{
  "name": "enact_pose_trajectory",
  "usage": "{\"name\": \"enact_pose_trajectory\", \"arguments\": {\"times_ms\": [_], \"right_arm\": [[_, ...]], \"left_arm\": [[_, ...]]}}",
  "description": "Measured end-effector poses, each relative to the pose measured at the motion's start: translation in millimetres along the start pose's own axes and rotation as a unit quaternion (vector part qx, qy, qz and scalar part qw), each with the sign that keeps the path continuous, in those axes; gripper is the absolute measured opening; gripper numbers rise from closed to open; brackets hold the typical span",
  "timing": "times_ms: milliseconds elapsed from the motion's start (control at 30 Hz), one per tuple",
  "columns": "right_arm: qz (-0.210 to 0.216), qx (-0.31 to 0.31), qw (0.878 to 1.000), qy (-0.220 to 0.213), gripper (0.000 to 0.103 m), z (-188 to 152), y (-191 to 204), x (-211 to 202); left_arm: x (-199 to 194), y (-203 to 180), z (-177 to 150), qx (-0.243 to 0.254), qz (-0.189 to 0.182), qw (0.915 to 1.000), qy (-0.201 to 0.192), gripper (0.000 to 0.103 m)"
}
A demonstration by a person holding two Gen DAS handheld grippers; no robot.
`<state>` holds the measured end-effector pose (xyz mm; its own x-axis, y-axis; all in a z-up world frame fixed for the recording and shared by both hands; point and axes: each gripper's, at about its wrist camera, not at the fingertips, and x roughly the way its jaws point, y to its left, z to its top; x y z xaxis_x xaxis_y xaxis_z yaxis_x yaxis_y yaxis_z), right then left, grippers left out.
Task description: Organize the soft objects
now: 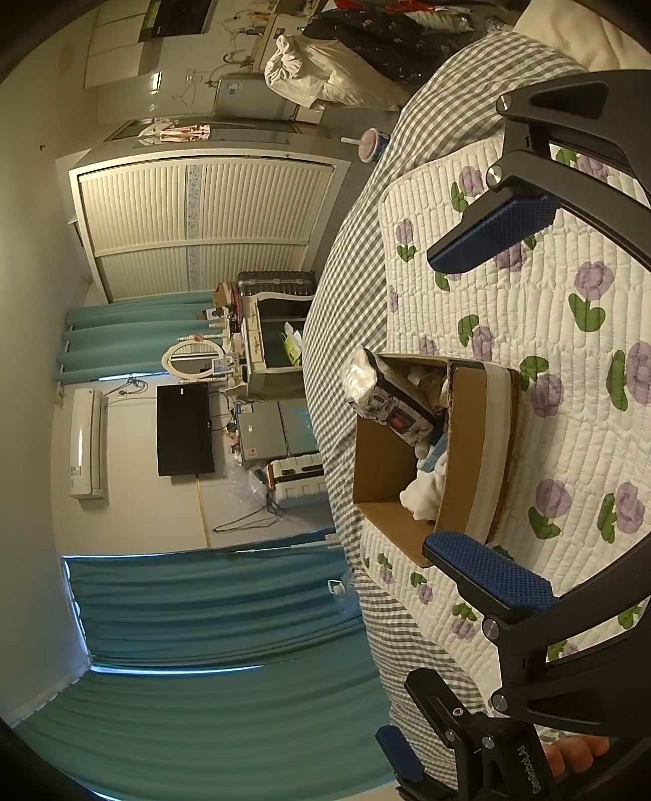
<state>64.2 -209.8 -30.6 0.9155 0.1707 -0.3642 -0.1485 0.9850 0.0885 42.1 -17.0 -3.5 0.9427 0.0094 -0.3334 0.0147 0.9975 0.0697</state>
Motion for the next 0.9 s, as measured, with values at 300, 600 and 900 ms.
{"name": "enact_pose_trajectory", "arguments": {"times_ms": [300, 600, 900], "right_arm": [[0.001, 0.000, 1.000, 0.002, 0.103, -1.8, 1.0, 1.1], [0.001, 0.000, 1.000, 0.002, 0.103, -1.5, 0.9, 0.9], [0.001, 0.002, 1.000, 0.003, 0.103, -3.6, 1.7, 2.5]], "left_arm": [[-0.6, 0.1, -0.5, -0.001, 0.000, 1.0000, 0.001, 0.099], [-1.0, -0.2, -0.3, 0.000, 0.000, 1.0000, 0.000, 0.099], [-0.2, -1.0, -2.1, 0.003, 0.002, 1.0000, 0.001, 0.099]]}}
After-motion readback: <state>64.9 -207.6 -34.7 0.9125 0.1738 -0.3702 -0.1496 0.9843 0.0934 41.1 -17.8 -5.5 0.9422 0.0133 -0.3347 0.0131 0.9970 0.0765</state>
